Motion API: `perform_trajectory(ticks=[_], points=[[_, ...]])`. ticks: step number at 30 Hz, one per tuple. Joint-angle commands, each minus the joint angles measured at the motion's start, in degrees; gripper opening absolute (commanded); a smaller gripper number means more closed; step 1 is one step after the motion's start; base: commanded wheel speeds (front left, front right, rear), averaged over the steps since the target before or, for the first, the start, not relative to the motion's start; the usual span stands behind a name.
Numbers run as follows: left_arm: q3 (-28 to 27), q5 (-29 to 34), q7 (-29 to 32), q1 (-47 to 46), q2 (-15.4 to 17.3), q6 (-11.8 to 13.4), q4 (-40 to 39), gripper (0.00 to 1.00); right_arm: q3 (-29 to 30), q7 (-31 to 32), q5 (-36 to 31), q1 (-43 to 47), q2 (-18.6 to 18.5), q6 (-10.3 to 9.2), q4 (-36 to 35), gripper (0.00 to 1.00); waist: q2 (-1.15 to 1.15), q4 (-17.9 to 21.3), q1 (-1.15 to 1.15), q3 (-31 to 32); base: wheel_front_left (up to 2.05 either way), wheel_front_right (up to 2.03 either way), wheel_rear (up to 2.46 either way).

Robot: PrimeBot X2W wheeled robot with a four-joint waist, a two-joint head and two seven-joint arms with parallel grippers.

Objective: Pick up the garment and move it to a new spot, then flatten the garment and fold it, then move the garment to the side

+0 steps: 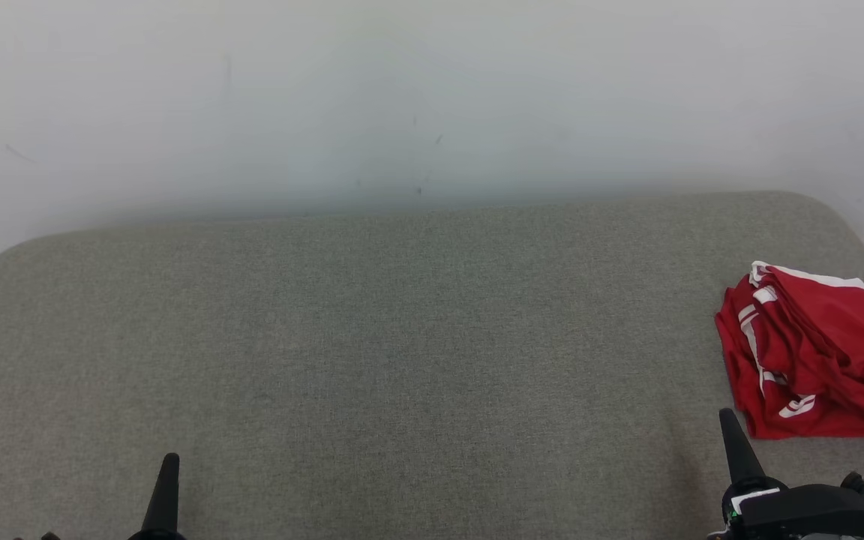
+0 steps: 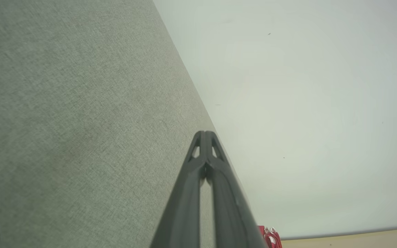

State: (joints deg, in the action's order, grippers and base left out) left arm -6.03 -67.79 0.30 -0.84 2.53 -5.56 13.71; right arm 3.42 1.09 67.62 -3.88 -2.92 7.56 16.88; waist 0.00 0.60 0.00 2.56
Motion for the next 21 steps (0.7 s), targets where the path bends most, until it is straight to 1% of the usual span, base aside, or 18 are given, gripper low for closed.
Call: perform_trajectory(ticks=[1,21], points=[[-0.18,-2.01,0.44,-1.38,0.33,-0.25,-0.33,0.00,0.38,0.48,1.77,-1.18,0.01,-0.08,-0.74,0.00,0.00,-0.03,0.00,-0.11,0.00,0.00,0.00],[-0.37,-11.68,3.00,-3.24,0.38,-1.01,-0.04,0.00,1.63,2.67,11.59,-1.83,0.03,-0.10,-1.75,0.00,0.00,-0.24,0.00,-1.09,0.00,0.00,0.00]])
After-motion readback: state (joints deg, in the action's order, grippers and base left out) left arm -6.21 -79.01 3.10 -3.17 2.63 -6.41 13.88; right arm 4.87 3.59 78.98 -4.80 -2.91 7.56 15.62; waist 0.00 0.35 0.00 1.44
